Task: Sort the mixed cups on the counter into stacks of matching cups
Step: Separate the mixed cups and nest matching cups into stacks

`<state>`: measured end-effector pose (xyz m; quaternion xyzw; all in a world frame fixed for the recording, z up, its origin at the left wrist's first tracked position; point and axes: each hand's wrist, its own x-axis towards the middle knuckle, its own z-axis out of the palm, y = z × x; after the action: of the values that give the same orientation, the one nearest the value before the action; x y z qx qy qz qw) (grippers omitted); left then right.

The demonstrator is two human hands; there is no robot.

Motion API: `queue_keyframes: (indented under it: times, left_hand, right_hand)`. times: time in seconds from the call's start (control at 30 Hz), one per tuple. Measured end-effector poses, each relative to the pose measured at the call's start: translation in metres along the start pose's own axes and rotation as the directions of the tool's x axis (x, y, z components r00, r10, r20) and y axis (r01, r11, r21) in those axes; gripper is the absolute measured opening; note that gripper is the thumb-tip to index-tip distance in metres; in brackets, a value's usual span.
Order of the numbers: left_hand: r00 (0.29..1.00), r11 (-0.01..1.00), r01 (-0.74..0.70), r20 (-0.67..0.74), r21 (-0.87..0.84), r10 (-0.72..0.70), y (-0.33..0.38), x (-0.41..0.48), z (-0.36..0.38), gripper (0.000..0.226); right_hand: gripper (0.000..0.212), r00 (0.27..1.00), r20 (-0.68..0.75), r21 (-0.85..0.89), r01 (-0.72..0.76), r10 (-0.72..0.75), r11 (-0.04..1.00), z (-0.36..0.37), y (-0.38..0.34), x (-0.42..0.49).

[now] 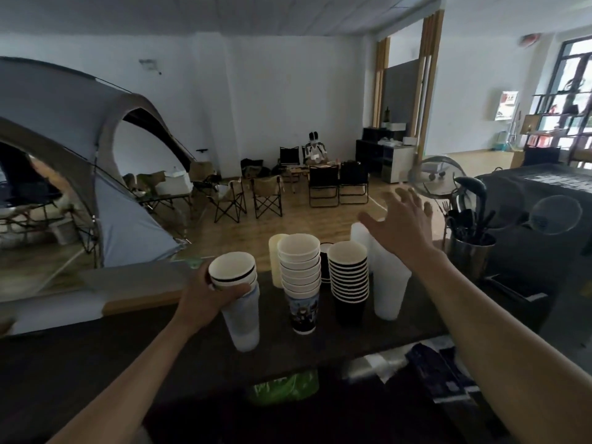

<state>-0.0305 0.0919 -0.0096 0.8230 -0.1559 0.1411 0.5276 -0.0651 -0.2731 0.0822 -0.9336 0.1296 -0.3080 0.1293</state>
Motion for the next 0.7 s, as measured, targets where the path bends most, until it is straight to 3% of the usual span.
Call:
queue_keyframes:
  times: [0.1,0.17,0.27,0.37,0.53,0.6,0.7]
  left_hand:
    - [0.999,1.0,0.015,-0.035,0.007,-0.014,0.0,-0.002,0.001,0.064]
    - [0.998,1.0,0.026,-0.055,-0.008,-0.026,0.002,-0.004,0.002,0.071]
    - [0.994,1.0,0.022,-0.102,-0.018,-0.023,0.006,-0.01,0.004,0.069]
    - [0.991,1.0,0.007,-0.134,0.019,-0.005,0.006,-0.015,0.007,0.063]
    - [0.992,1.0,0.02,-0.127,0.001,-0.02,0.001,-0.018,0.008,0.062]
    - [0.992,0.999,0.031,-0.126,-0.026,-0.034,0.0,-0.018,0.007,0.059]
    - [0.995,0.999,0.038,-0.097,-0.001,-0.038,0.0,-0.018,0.004,0.071]
  right_hand:
    - [0.061,0.973,-0.069,0.297,0.229,-0.218,0.927,-0.007,-0.069,-0.01]
    - [0.054,0.92,0.017,0.385,0.354,-0.391,0.852,-0.011,-0.12,-0.028]
    - [0.049,0.772,0.281,0.418,0.437,-0.571,0.797,0.003,-0.177,-0.057]
    - [0.052,0.691,0.391,0.311,0.523,-0.608,0.794,0.03,-0.205,-0.072]
    - [0.056,0.709,0.422,0.294,0.482,-0.565,0.825,0.044,-0.213,-0.066]
    - [0.053,0.723,0.417,0.383,0.41,-0.551,0.828,0.037,-0.213,-0.062]
    - [0.053,0.812,0.309,0.577,0.254,-0.495,0.776,0.003,-0.207,-0.044]
